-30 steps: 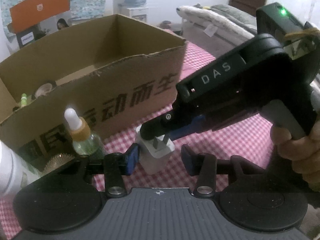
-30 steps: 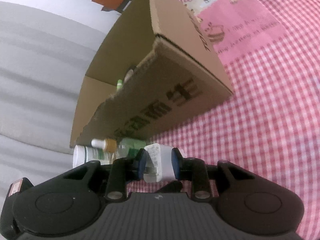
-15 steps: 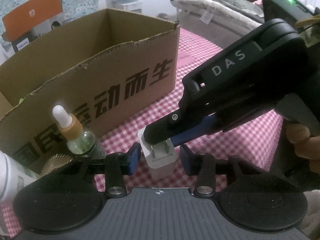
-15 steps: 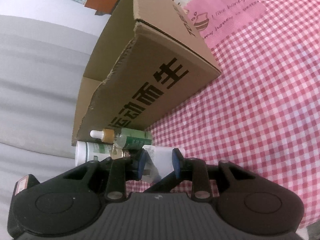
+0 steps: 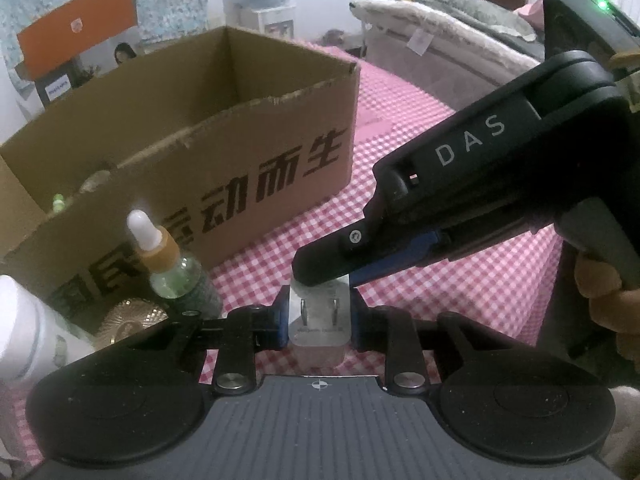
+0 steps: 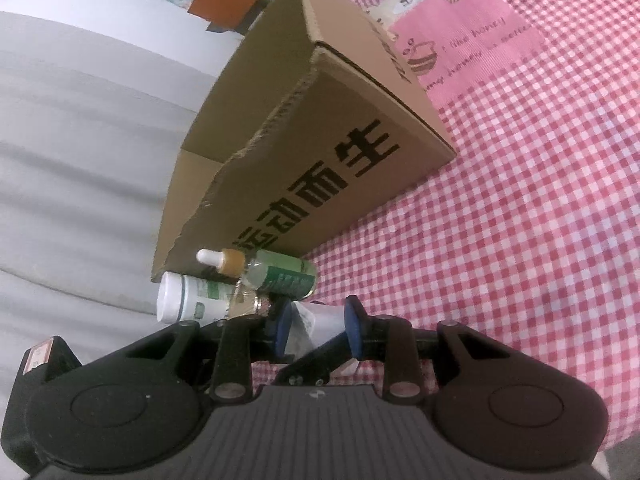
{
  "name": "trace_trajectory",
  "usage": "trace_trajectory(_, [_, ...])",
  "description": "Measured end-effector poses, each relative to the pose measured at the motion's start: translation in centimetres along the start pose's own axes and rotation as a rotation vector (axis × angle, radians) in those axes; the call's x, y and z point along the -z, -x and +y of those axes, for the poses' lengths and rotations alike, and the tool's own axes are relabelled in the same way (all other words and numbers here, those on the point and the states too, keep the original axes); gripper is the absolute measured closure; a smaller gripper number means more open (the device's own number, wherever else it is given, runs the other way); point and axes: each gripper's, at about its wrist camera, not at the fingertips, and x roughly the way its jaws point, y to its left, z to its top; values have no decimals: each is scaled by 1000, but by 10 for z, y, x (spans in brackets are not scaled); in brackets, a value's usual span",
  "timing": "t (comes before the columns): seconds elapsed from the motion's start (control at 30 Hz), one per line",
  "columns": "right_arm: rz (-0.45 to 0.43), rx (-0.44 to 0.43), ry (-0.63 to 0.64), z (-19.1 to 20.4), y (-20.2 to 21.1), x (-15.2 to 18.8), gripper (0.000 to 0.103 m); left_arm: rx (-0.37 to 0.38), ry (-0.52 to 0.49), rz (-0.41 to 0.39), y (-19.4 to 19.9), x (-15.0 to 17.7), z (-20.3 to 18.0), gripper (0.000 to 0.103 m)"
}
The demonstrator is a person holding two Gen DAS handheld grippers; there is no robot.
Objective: Organize rigid objects
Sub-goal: 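Carry the charger plug into the box and open the right gripper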
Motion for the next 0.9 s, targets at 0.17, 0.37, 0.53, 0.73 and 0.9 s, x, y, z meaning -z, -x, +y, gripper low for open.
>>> trace_trajectory(0.17, [-43, -29, 66, 31, 16, 5, 71, -28, 1, -70, 36, -11, 1, 77])
trace_trajectory(0.37, [-115, -84, 235, 95, 32, -16, 71, -88, 3, -171, 83, -43, 22, 77])
trace_trajectory(0.53, [-122, -112, 348, 142, 19, -50, 71, -131, 47, -193, 92, -75, 51, 77])
trace_trajectory(0.73, [-35, -80, 389, 166, -23, -95, 71, -133, 139, -84, 60, -96, 96, 77])
trace_trajectory(0.9, [106, -40, 313, 148, -75, -126, 71, -106, 230, 74, 8, -96, 131, 77])
